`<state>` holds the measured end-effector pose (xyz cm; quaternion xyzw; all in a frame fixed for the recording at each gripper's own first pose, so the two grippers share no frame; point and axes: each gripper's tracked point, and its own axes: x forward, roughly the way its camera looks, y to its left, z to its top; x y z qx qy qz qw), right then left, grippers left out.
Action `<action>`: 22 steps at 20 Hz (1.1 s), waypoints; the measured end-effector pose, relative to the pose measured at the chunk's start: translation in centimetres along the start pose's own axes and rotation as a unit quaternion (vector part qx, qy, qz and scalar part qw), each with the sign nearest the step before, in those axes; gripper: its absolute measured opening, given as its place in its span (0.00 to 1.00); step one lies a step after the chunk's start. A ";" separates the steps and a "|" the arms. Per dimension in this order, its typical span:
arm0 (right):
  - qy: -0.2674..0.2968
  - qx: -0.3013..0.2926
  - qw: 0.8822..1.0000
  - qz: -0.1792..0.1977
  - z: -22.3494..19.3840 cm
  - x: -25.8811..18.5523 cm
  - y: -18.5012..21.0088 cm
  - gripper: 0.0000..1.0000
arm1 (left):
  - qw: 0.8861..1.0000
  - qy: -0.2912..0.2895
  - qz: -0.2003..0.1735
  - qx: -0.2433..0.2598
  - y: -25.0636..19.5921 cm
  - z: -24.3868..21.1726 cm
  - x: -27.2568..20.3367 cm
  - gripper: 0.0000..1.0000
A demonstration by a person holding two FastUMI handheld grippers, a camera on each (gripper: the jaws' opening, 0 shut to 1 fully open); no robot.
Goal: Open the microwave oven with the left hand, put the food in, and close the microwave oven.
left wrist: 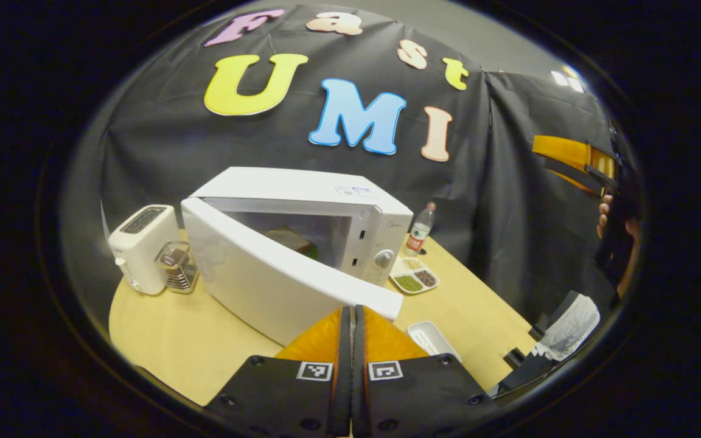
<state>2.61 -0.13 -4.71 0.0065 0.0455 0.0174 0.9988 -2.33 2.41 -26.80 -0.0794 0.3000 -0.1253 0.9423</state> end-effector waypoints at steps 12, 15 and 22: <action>0.007 0.001 1.000 -0.024 -0.9 0.9 -4.8 0.97 | 0.999 0.003 -0.023 0.029 -2.4 3.1 8.4 0.07; 0.013 0.001 1.000 -0.021 -1.3 1.8 -5.2 0.97 | 0.999 0.001 -0.019 0.027 -2.1 4.0 10.5 0.07; 0.023 0.001 1.000 -0.013 -1.9 3.3 -5.3 0.97 | 1.000 -0.002 -0.008 0.007 -1.1 6.1 15.6 0.07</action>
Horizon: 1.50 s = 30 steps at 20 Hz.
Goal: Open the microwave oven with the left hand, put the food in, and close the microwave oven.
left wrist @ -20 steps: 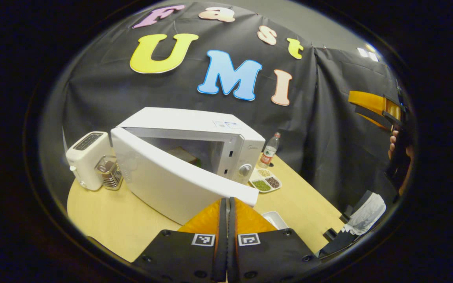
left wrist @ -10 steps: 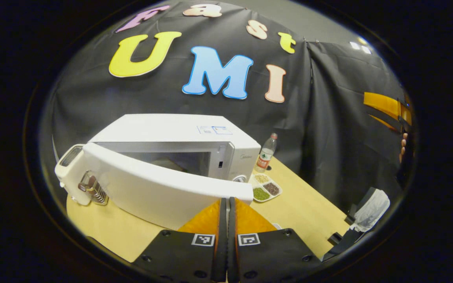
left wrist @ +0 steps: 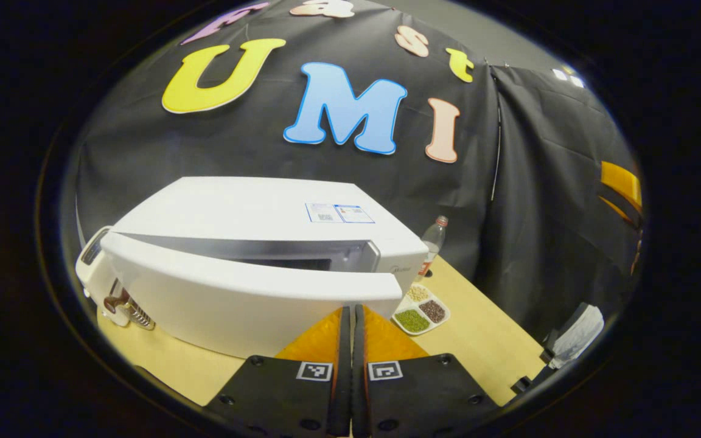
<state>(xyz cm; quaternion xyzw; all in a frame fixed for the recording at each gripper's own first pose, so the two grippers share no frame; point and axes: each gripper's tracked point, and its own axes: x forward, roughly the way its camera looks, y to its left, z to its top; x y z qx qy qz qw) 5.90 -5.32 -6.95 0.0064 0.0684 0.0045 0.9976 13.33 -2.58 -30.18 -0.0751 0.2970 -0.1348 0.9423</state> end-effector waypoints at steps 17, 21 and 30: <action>0.002 -0.015 1.000 -0.026 -0.3 -1.0 -1.3 0.97 | 1.000 0.000 0.002 -0.004 1.0 1.5 4.4 0.07; 0.003 -0.015 1.000 -0.021 -0.3 -1.5 -0.4 0.97 | 0.999 -0.016 0.035 0.019 1.6 3.1 2.7 0.08; -0.032 0.000 0.999 0.021 4.5 -1.1 5.0 0.97 | 0.956 -0.252 0.129 0.073 2.7 20.6 -22.4 1.00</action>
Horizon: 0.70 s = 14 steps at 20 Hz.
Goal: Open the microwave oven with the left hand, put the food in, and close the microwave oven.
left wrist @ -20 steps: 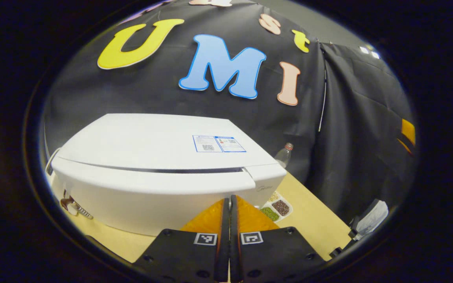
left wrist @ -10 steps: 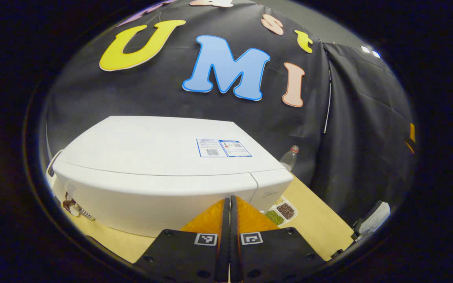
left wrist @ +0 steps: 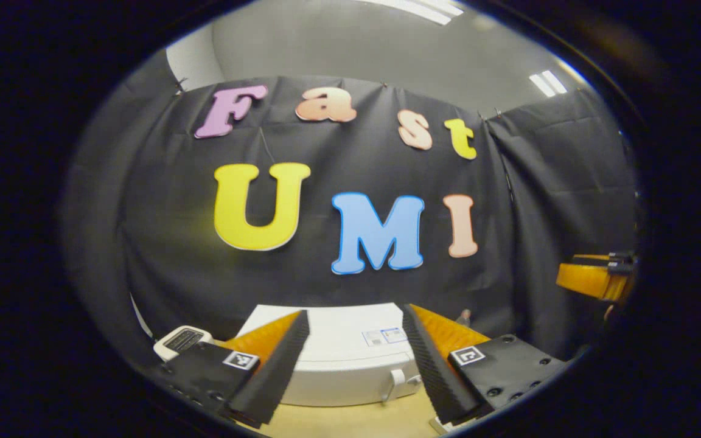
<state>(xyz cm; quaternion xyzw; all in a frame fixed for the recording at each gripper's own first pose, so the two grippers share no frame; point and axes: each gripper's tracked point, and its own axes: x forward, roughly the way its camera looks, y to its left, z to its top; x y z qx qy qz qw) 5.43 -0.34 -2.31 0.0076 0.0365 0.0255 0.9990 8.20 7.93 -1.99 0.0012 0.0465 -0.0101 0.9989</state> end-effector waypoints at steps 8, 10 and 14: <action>-0.015 0.000 0.999 0.030 2.1 -1.2 5.1 0.97 | 0.999 -0.008 0.037 0.029 5.3 2.6 -7.6 0.96; -0.018 0.000 0.999 0.030 2.4 -1.5 6.2 0.97 | 0.999 -0.016 0.033 0.035 5.8 3.4 -8.6 0.97; -0.018 0.005 0.999 0.027 2.8 -1.8 7.9 0.97 | 0.998 -0.030 0.021 0.045 6.7 4.6 -9.3 0.98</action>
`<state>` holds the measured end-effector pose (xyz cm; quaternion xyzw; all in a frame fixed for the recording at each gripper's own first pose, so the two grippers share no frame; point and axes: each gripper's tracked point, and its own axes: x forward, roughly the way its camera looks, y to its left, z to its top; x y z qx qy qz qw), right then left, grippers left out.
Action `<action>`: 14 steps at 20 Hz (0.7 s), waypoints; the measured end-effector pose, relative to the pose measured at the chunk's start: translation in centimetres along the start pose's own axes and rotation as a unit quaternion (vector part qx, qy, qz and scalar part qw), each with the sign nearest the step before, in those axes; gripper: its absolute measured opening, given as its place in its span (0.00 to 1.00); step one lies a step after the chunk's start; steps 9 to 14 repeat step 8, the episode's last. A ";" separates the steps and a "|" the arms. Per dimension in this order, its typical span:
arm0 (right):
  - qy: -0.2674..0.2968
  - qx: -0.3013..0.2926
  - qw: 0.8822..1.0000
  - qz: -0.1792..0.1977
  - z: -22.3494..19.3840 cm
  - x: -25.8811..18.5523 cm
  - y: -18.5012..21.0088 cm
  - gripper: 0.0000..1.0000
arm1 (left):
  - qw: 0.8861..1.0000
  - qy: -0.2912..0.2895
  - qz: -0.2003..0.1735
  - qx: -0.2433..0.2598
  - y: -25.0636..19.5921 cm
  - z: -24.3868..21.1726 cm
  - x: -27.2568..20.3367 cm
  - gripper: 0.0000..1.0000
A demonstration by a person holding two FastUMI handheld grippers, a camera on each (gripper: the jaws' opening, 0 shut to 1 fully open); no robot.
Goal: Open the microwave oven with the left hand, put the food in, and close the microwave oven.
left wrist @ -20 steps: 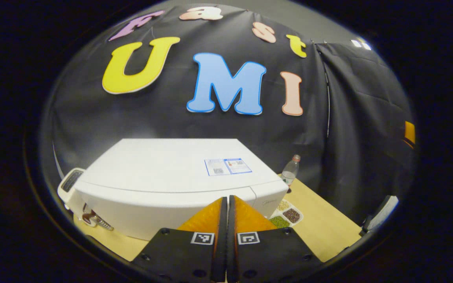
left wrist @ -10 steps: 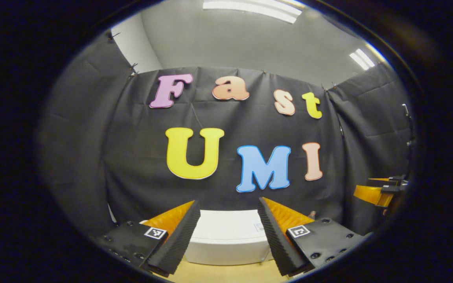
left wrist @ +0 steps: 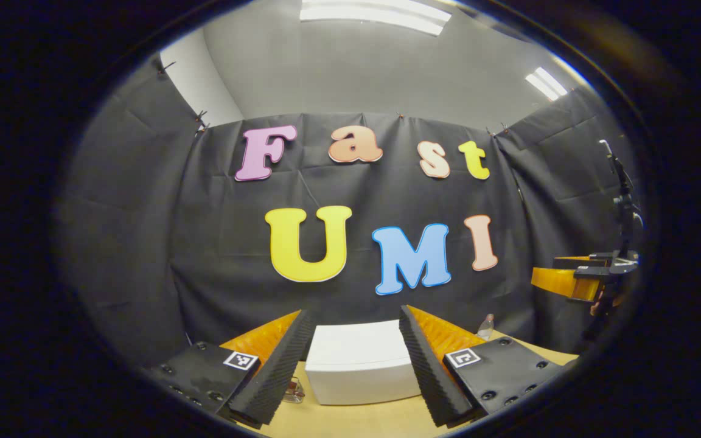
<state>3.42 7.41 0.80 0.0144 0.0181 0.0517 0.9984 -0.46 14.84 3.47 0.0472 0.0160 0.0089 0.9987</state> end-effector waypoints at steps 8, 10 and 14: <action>0.000 -0.015 1.000 -0.016 0.6 -1.3 2.2 0.97 | 0.999 -0.016 -0.025 -0.027 1.3 0.2 -0.3 0.97; 0.000 -0.015 1.000 -0.016 0.6 -1.3 2.2 0.97 | 0.999 -0.016 -0.025 -0.027 1.3 0.2 -0.3 0.97; 0.000 -0.015 1.000 -0.016 0.6 -1.3 2.2 0.97 | 0.999 -0.016 -0.025 -0.027 1.3 0.2 -0.3 0.97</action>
